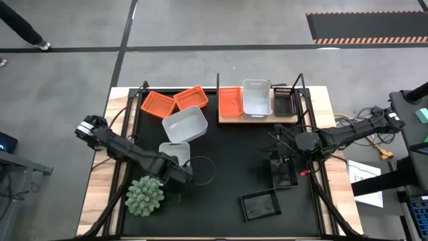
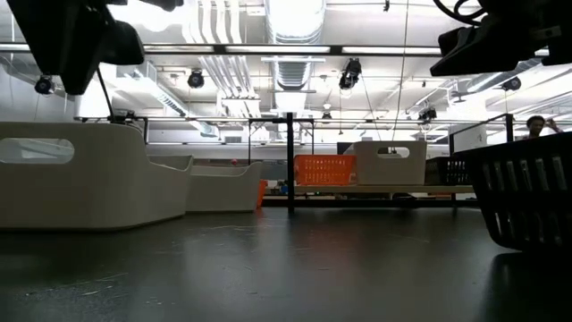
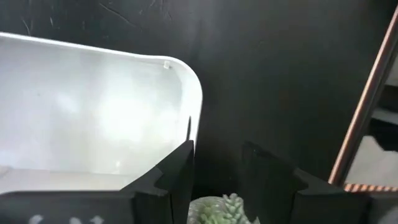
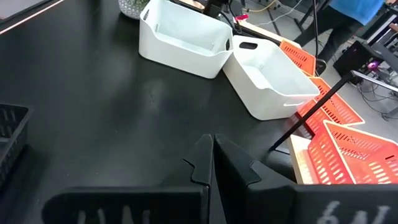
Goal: Stack baskets on shelf by color
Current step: Stack the bottom white bin on top of the white bin on the shelf
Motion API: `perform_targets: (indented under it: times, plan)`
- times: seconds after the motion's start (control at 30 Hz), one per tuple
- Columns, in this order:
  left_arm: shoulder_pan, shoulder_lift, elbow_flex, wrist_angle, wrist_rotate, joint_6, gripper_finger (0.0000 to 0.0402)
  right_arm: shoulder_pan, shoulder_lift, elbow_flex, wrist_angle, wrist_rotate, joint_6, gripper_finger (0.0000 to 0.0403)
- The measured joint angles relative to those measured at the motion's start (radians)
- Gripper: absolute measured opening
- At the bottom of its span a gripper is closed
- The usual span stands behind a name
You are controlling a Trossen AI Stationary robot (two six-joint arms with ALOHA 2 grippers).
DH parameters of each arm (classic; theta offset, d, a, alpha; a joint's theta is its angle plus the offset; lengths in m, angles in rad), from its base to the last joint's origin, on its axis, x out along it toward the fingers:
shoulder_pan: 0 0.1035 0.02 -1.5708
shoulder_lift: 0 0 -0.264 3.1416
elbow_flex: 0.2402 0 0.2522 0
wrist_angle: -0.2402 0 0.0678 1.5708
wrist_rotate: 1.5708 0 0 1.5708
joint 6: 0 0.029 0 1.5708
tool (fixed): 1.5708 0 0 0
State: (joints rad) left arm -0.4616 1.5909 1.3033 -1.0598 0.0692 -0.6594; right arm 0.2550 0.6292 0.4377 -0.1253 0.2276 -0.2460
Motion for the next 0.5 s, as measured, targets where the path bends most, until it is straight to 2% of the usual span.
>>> perform_targets:
  times: [0.37,0.5]
  plan:
    - [-0.004,0.051,-0.008,-0.007,0.002,0.12,0.0124,0.0,-0.001,0.0,-0.002,0.0,-0.008,0.0008]
    - [-0.004,0.052,-0.028,-0.004,0.003,0.116,0.0154,0.0,-0.001,0.0,-0.011,-0.001,-0.008,0.0008]
